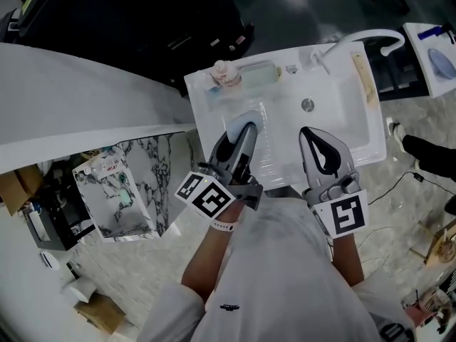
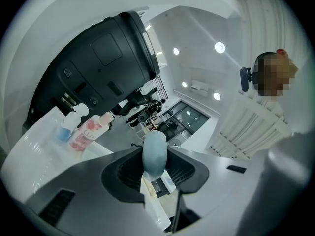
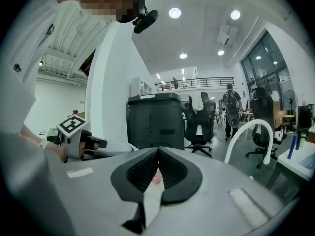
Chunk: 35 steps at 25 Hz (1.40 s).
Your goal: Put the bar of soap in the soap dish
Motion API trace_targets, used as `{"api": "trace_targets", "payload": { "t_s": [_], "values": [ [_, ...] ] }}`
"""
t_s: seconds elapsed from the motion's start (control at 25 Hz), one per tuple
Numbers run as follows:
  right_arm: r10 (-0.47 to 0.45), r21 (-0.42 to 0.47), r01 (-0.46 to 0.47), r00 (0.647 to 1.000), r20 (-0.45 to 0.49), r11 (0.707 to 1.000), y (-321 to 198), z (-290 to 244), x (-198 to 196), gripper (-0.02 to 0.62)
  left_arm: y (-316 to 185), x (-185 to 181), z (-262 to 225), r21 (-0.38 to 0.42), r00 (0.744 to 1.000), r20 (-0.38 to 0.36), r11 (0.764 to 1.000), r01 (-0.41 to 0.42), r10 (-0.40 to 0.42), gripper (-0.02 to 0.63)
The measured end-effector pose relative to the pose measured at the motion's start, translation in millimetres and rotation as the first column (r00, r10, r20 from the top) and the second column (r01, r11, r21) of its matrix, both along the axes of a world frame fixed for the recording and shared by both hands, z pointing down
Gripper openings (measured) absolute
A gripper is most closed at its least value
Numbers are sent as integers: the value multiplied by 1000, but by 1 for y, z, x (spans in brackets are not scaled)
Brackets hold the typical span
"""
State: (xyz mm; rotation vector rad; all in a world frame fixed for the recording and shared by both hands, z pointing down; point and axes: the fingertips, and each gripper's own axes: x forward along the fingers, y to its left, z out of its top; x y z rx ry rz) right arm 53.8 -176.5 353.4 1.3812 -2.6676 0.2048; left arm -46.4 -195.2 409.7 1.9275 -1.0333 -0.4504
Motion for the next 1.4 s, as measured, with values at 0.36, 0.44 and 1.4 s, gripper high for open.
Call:
{"api": "trace_targets", "payload": {
  "t_s": [0.36,0.44,1.4],
  "values": [
    [6,-30,-6,1000,-10,1000,-18,17,-9,-2,-38,-3,58,-125,998,-12,991,52,-54,126],
    [-9,-53,9,1000,-6,999,-19,25,-8,-2,-47,-2,70,-139,997,-22,988,69,-72,126],
    [-7,-183,10,1000,17,983,-72,89,-1,-2,-130,28,183,-324,990,-8,937,133,-143,127]
  ]
}}
